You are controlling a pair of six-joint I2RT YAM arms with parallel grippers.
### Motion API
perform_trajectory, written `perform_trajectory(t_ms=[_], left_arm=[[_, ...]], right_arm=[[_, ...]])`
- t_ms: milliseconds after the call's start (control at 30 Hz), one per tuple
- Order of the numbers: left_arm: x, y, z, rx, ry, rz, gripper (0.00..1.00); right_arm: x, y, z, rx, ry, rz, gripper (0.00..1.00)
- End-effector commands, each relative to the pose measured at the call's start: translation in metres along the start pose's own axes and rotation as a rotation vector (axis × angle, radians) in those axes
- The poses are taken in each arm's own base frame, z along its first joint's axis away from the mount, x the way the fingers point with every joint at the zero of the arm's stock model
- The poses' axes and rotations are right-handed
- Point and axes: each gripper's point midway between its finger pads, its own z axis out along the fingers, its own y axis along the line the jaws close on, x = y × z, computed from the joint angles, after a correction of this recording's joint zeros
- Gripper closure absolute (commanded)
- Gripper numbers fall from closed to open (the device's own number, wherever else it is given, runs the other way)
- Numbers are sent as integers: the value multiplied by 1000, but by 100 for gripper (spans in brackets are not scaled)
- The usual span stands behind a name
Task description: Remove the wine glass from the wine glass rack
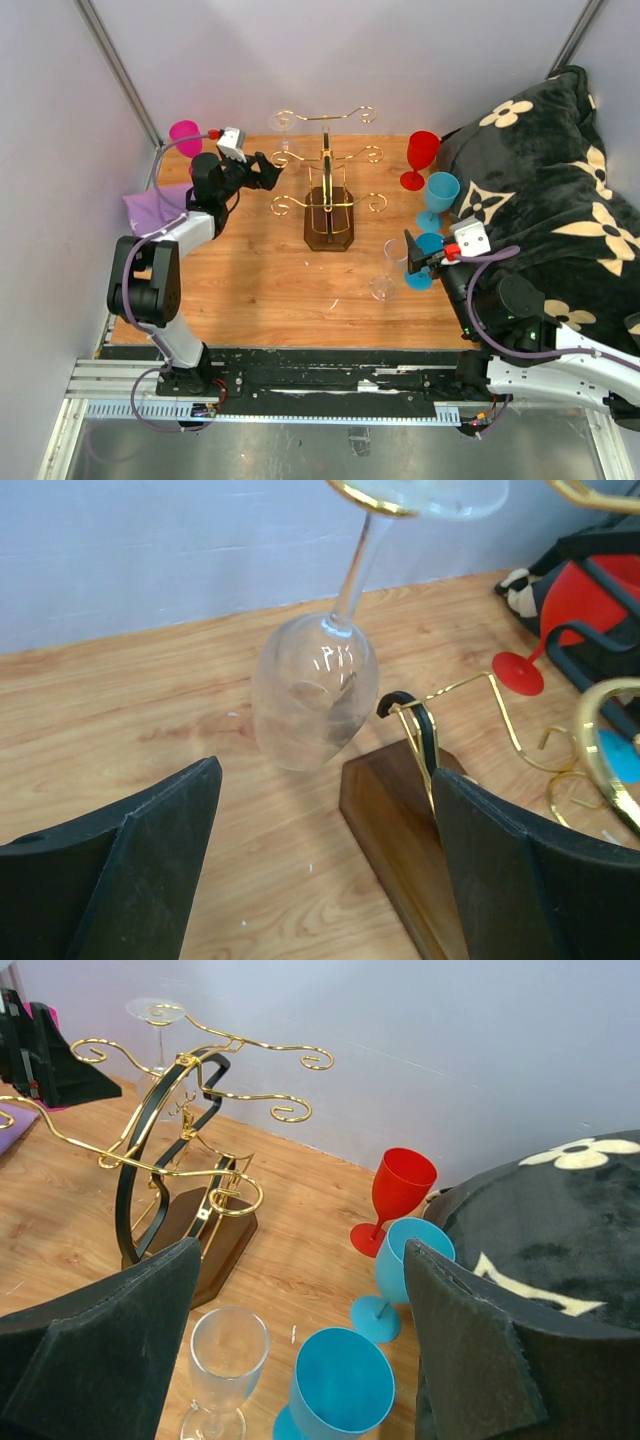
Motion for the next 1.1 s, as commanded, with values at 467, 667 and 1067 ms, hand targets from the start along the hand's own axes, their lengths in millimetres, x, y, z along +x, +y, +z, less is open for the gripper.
perform_trajectory(t_ms=[467,667,1067], left_arm=[[0,-6,43,8,-332,218,2],[2,14,38,-108,-359,234,2],[10,7,43,-15,-469,182,0]], right_arm=[[-21,-22,-7,30,-35,7,18],[-22,-23,-7,31,-38,-2,18],[-25,-23,-6,33,-41,-13,18]])
